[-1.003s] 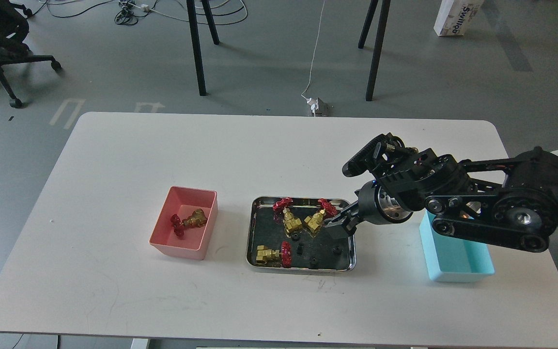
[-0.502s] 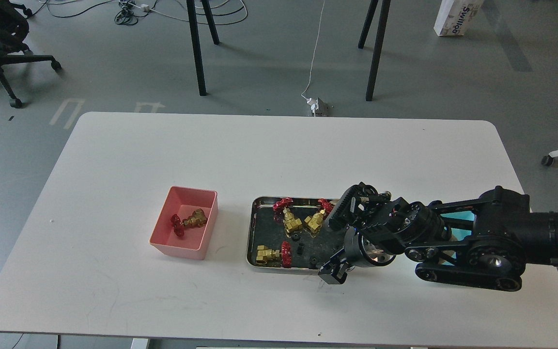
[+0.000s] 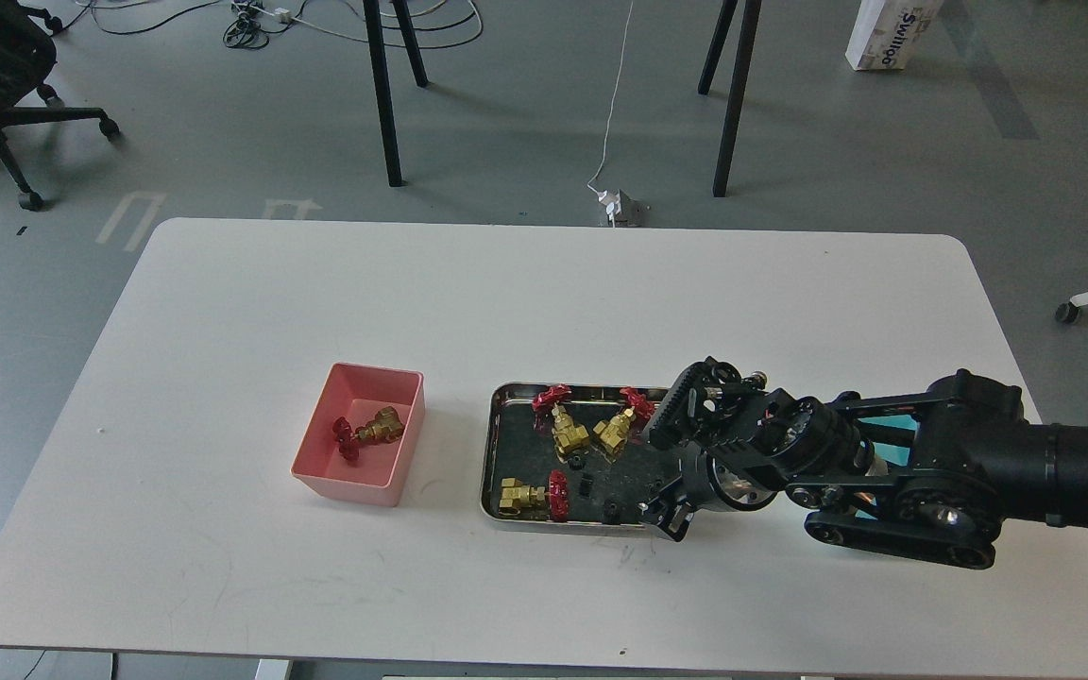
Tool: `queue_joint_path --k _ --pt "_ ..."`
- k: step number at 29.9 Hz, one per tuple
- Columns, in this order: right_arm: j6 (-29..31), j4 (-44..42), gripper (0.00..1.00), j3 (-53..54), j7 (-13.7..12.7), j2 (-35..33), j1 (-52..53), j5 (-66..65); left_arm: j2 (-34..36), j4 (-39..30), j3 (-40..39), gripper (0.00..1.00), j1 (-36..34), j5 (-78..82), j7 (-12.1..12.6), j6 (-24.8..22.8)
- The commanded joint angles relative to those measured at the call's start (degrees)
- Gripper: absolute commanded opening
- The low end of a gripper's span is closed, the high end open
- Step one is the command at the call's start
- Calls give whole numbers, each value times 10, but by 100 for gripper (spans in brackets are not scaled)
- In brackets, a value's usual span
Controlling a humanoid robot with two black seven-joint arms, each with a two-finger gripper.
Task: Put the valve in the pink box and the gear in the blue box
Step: 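Lower the right gripper into the tray and grasp a small dark gear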
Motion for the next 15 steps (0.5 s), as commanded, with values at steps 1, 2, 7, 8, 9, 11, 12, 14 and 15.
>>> queue_joint_path --k 1,2,7,8,9,11,12,14,15 --pt "0 -13 74 5 0 17 -14 -2 0 0 0 95 0 0 0 1" --pt "0 -22 74 5 0 22 -15 -3 0 0 -1 95 0 0 0 0" --pt "0 -44 74 5 0 39 -17 -7 0 0 -1 95 0 0 0 1" --pt "0 -45 74 6 0 40 -17 -7 1 0 -2 95 0 0 0 0" --pt "0 -46 74 6 0 40 -17 -7 1 0 -3 95 0 0 0 0" --pt "0 -49 74 6 1 40 -17 -7 2 0 -3 95 0 0 0 0" --pt "0 -49 74 6 1 40 -18 -7 2 0 -3 95 -1 0 0 0" --pt "0 -49 74 6 1 40 -20 -6 2 0 -3 95 0 0 0 0" --pt "0 -48 74 6 1 40 -20 -6 2 0 -2 95 -1 0 0 0"
